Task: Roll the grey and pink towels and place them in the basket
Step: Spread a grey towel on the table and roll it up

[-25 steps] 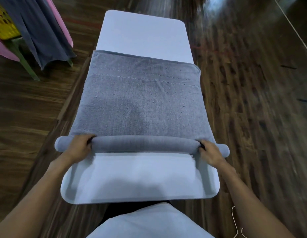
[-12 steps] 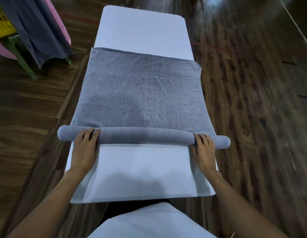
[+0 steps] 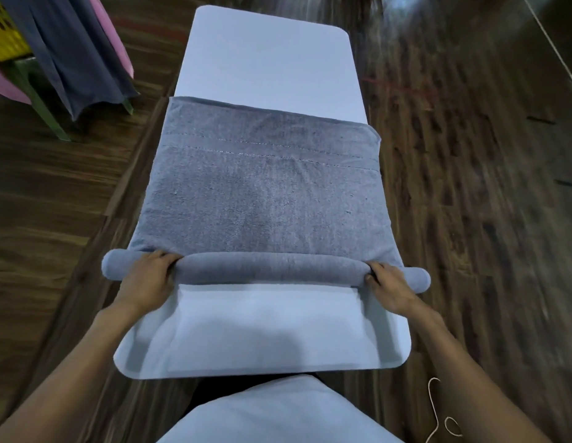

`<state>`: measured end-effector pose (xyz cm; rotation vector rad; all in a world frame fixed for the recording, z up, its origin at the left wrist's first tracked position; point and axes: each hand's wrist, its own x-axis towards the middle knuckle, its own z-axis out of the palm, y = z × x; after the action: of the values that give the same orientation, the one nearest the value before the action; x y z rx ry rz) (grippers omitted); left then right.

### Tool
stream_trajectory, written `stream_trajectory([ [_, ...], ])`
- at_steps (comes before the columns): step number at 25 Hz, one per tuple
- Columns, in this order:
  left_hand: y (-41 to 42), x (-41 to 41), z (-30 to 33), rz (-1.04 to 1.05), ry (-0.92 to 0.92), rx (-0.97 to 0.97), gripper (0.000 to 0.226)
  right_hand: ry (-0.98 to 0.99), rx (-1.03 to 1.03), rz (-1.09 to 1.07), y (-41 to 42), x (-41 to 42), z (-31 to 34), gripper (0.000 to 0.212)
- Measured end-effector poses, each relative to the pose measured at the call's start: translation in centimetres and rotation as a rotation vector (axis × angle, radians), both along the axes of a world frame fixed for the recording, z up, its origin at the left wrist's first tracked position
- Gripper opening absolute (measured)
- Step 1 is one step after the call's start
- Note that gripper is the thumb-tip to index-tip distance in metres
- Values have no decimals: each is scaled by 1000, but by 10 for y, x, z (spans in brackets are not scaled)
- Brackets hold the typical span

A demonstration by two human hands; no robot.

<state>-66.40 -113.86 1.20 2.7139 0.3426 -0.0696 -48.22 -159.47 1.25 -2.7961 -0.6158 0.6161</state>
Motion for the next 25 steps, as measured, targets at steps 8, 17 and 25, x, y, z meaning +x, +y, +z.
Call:
stream_trajectory([
  [8,-21,2,6,131,-274,170,25,-471,104,-267,34,-24,8,26],
  [17,-18,16,1,85,-196,154,46,-271,81,-218,42,-9,-2,48],
  [25,6,6,4,7,10,-68,34,13,-60,-54,20,1,16,35],
])
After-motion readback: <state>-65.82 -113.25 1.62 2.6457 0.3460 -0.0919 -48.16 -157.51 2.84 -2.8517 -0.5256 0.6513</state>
